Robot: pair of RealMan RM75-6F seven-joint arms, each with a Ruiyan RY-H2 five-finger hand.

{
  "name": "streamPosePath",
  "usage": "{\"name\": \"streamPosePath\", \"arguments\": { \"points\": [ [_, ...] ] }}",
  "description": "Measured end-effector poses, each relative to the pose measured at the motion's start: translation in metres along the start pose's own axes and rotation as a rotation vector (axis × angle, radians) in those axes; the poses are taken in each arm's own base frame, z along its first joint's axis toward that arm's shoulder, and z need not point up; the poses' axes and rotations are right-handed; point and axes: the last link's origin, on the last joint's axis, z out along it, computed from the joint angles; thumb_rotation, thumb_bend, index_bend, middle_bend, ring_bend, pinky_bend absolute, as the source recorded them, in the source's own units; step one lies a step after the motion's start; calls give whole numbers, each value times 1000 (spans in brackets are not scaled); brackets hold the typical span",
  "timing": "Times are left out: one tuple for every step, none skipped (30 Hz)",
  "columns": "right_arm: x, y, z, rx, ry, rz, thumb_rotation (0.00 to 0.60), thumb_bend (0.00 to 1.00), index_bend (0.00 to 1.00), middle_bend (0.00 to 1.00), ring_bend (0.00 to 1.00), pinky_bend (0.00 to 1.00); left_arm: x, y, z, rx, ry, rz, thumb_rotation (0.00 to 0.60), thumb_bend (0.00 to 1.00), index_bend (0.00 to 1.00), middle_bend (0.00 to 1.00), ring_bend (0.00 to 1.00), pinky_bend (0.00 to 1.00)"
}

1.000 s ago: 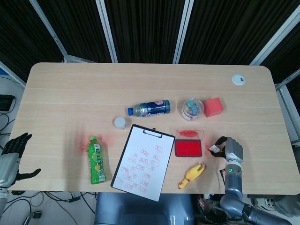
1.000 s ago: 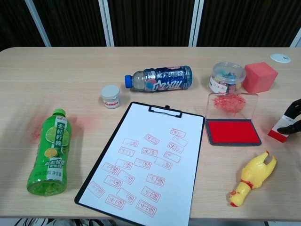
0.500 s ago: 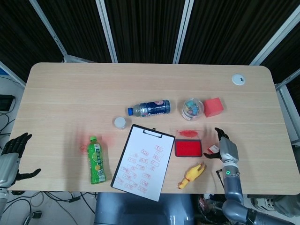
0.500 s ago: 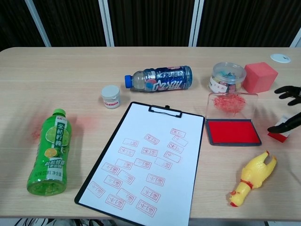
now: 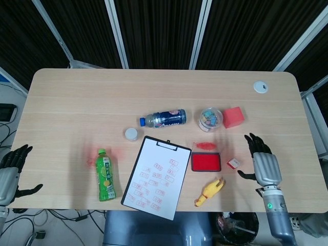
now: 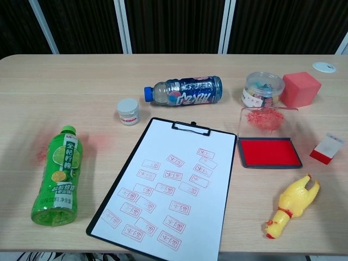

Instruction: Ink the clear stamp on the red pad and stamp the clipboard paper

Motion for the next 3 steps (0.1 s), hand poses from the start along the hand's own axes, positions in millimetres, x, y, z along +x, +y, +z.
{"name": "streamPosePath", "arguments": {
  "points": [
    [4, 4, -5, 17, 21, -29, 600, 47, 0, 0, 0, 169, 0, -1, 0, 0, 3, 14, 600, 8, 0, 0, 0, 0],
    [9, 10, -12, 40, 50, -70, 600, 47, 0, 0, 0, 169, 0, -1, 0, 0, 6, 26, 600, 8, 0, 0, 0, 0],
    [13, 15, -18, 55, 72, -102, 600, 46, 0, 0, 0, 169, 0, -2, -1, -1, 9, 39, 600, 8, 0, 0, 0, 0]
  ]
}}
